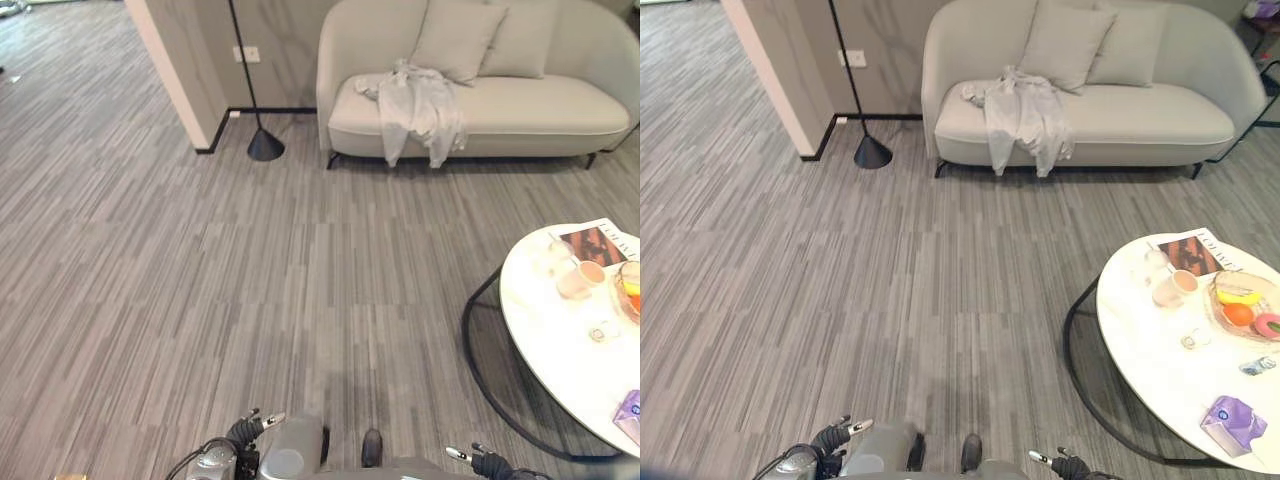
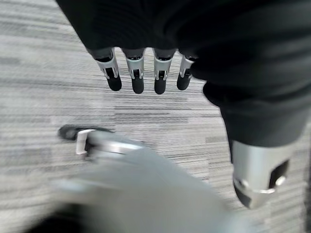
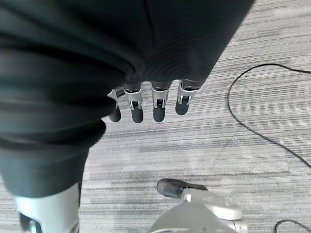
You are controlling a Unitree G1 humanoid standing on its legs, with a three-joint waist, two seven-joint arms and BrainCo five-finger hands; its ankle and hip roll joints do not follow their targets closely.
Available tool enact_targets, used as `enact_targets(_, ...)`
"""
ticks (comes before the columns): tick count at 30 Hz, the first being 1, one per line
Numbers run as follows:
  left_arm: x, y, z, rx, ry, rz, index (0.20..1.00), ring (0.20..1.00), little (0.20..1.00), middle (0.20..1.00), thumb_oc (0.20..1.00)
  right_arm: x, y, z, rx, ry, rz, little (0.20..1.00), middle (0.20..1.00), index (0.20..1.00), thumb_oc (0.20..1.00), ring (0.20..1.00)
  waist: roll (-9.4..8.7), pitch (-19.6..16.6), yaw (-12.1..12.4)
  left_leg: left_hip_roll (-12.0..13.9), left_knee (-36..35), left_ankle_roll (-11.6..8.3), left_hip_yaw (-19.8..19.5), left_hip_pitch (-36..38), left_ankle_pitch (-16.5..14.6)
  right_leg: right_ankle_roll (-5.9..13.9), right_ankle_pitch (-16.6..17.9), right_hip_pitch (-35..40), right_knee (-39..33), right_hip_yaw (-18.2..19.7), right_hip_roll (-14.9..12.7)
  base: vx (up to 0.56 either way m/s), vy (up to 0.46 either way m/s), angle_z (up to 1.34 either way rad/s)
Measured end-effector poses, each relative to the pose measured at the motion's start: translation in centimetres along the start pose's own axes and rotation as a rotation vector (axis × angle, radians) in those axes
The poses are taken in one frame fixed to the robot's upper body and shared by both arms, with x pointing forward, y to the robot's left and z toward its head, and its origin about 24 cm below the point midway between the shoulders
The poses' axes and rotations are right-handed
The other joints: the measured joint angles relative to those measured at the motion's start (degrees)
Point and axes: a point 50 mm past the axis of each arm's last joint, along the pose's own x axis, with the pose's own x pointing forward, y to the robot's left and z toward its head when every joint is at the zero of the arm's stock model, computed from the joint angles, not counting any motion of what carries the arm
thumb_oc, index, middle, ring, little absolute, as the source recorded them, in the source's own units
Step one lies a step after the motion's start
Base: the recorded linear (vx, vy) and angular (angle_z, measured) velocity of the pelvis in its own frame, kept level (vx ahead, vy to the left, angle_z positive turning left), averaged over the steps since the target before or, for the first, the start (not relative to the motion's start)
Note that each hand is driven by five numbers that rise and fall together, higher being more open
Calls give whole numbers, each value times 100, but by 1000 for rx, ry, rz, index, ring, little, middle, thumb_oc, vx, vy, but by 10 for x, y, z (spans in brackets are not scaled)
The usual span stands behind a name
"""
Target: Hang the clothes on the sofa on the clothes rack.
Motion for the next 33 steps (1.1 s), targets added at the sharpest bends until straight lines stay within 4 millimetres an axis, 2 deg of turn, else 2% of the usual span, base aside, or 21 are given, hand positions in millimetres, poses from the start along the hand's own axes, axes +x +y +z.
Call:
enact_targets(4,1,-1,3,-1,-7,-1,1000,1000,1000,1000,1000,2,-2,16,-22,-39,2,1000,1000,1000,1000,1000,193,48,69,490,-3713,-66,357,483,242,-41,5,171,-121,76,186,437,76,-4)
enact_targets(6,1,-4,3,2,-10,-14,1000,1000,1000,1000,1000,3,-6,25,-69,-47,-4,1000,1000,1000,1000,1000,419,28,143,802,-4604,-287,440,345,351,-16,-26,252,-134,99,350,509,140,-23)
enact_targets(9,-1,-1,-8,-53,22,9,1000,1000,1000,1000,1000,5,-7,33,-78,-51,-10,1000,1000,1000,1000,1000,483,-31,615,1158,-4547,-325,764,265,386,36,-172,285,-55,804,336,500,189,-107)
enact_targets(11,-6,4,-26,-108,66,42,1000,1000,1000,1000,1000,4,-4,25,-85,-32,-1,1000,1000,1000,1000,1000,332,-246,662,993,-4547,-141,702,532,314,142,-336,367,-20,1079,85,585,185,-87)
enact_targets(12,-8,5,-33,-119,91,48,1000,1000,1000,1000,1000,0,-5,-2,-94,34,4,1000,1000,1000,1000,1000,274,-613,619,668,-4252,98,761,834,202,219,-578,525,-32,1043,-227,789,238,-65)
enact_targets(13,-9,-1,-38,-137,95,40,1000,1000,1000,1000,1000,-4,-7,-19,-109,89,7,1000,1000,1000,1000,1000,255,-677,617,529,-4167,480,782,1227,86,511,-812,556,471,1003,-350,477,151,-47)
enact_targets(14,-11,1,-44,-115,98,38,1000,1000,1000,1000,1000,-7,-5,-34,-110,133,17,1000,1000,1000,1000,1000,280,-820,595,500,-4352,766,963,1500,460,839,-990,494,1059,869,-353,458,187,-32)
enact_targets(15,-14,5,-48,-87,109,36,1000,1000,1000,1000,1000,-11,1,-50,-108,170,42,1000,1000,1000,1000,1000,148,-1035,515,383,-4401,875,989,1644,314,1058,-1159,292,1778,773,-474,390,206,-21)
enact_targets(16,-13,9,-43,-63,96,34,1000,1000,1000,1000,1000,-12,6,-54,-108,179,62,1000,1000,1000,1000,1000,81,-1139,455,305,-4385,1011,1054,1804,176,1333,-1221,-304,3247,737,-588,399,237,-16)
enact_targets(18,-9,10,-32,-20,75,24,1000,1000,1000,1000,1000,-10,6,-46,-94,141,62,1000,1000,1000,1000,1000,-64,-1195,239,64,-4380,1268,1004,2109,-17,1802,-676,-1217,5549,748,-854,444,258,13)
enact_targets(19,-6,6,-22,0,53,8,1000,1000,1000,1000,1000,-9,4,-42,-88,127,56,1000,1000,1000,1000,1000,-55,-1197,137,-86,-4381,1449,849,2336,-166,1778,-383,-1500,6298,677,-1068,475,203,58)
enact_targets(20,-4,0,-17,26,44,-13,1000,1000,1000,1000,1000,-9,2,-41,-55,118,38,1000,1000,1000,1000,1000,83,-1205,46,-120,-4419,1590,692,2546,-253,1523,-467,-1633,6383,212,-1399,461,97,60)
enact_targets(21,-3,-3,-13,30,29,-21,1000,1000,1000,1000,1000,-9,0,-39,-49,112,33,1000,1000,1000,1000,1000,200,-1207,24,-104,-4427,1526,696,2667,-202,1463,-526,-1766,6249,-21,-1522,470,11,53)
enact_targets(22,-1,-4,-5,32,4,-27,1000,1000,1000,1000,1000,-9,-3,-35,-55,94,30,1000,1000,1000,1000,1000,321,-1257,-38,-74,-4339,1602,528,2725,-470,1321,-668,-2027,5739,-264,-1562,479,-87,30)
enact_targets(23,0,-4,-3,30,1,-24,1000,1000,1000,1000,1000,-7,-5,-29,-58,81,25,1000,1000,1000,1000,1000,467,-1219,-74,-12,-4351,1606,442,2831,-506,1099,-811,-2109,4854,-621,-1571,475,-154,42)
enact_targets(24,0,-3,-1,29,-2,-22,1000,1000,1000,1000,1000,-6,-6,-24,-59,66,23,1000,1000,1000,1000,1000,572,-1203,-177,69,-4374,1513,369,2942,-546,1077,-778,-2149,3761,-960,-1481,545,-194,39)
enact_targets(25,0,-2,2,22,-10,-15,1000,1000,1000,1000,1000,-5,-6,-19,-63,50,26,1000,1000,1000,1000,1000,593,-1140,-222,67,-4375,1424,330,3044,-609,1137,-703,-2306,3203,-1042,-1422,593,-212,50)
enact_targets(27,0,-1,0,16,-2,-3,1000,1000,1000,1000,1000,-3,-3,-12,-68,33,32,1000,1000,1000,1000,1000,485,-1047,-343,13,-4372,934,106,3365,-984,1215,-210,-2346,1430,-1166,-1239,605,-192,52)
enact_targets(29,-1,3,-3,12,11,12,1000,1000,1000,1000,1000,-3,0,-14,-57,37,38,1000,1000,1000,1000,1000,346,-1021,-494,29,-4363,888,-145,3731,-1433,1484,198,-2350,107,-1165,-963,486,-155,65)
enact_targets(31,-1,1,-7,15,21,8,1000,1000,1000,1000,1000,-3,0,-13,-52,34,37,1000,1000,1000,1000,1000,358,-1031,-583,128,-4429,1021,-202,3997,-1643,1488,294,-2574,-2,-1347,-843,479,-202,47)
enact_targets(33,-2,1,-12,47,41,6,1000,1000,1000,1000,1000,-2,-1,-10,-25,27,29,1000,1000,1000,1000,1000,363,-1017,-616,299,-4488,839,-192,4300,-1797,1436,271,-2697,625,-1785,-827,398,-218,42)
